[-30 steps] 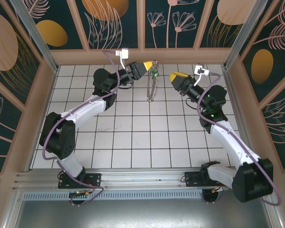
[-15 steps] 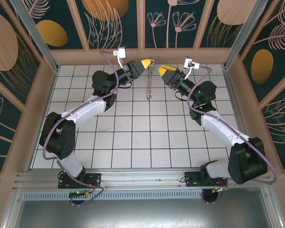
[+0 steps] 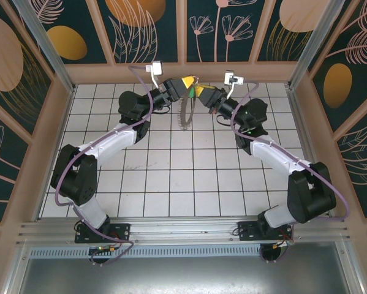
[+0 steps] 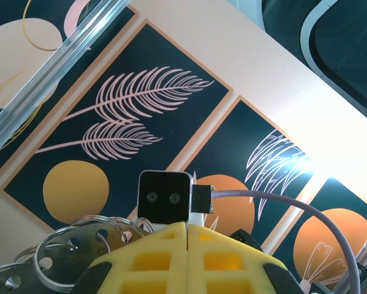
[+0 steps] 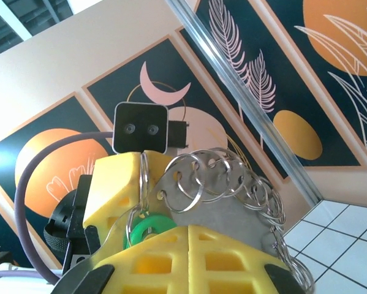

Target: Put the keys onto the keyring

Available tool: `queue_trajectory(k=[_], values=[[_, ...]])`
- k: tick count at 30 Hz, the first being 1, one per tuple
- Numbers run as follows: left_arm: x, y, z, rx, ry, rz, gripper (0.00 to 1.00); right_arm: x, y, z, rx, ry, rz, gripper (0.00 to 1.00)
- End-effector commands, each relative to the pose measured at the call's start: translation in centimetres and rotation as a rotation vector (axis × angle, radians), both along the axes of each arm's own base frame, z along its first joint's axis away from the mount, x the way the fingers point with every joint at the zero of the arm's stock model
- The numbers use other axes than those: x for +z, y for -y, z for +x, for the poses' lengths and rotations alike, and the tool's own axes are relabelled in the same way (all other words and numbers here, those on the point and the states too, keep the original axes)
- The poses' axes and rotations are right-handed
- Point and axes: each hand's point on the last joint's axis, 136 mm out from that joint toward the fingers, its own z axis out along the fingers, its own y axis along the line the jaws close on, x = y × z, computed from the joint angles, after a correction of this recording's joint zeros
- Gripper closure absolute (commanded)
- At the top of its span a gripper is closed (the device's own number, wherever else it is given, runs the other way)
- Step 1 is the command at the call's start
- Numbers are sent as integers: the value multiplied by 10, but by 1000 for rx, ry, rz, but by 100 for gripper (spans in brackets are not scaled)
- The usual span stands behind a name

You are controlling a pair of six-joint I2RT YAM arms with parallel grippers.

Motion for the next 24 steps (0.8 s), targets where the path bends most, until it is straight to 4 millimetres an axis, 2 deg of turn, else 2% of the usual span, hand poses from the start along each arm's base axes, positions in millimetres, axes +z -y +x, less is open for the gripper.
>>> queue_trajectory(k=[1, 7, 13, 17, 18, 19, 24], values=[[22, -4, -12, -3, 67, -55, 100, 16, -12, -19, 61, 79, -12, 98], [22, -4, -12, -2, 69, -55, 100, -3, -20, -17, 58, 38, -103, 99], [23, -4, -12, -2, 72, -56, 100, -13, 6, -11, -77, 3, -161, 94], [26, -4, -13, -5, 76, -59, 100, -3, 32, -11, -146, 13, -134, 93], [14, 0, -5, -4, 52, -46, 100, 1, 38, -11, -162, 19, -125, 92], [14, 0, -6, -7, 51, -46, 100, 7, 43, -12, -174, 32, -114, 91], [14, 1, -6, -9, 52, -45, 100, 31, 47, -16, -179, 82, -86, 87]])
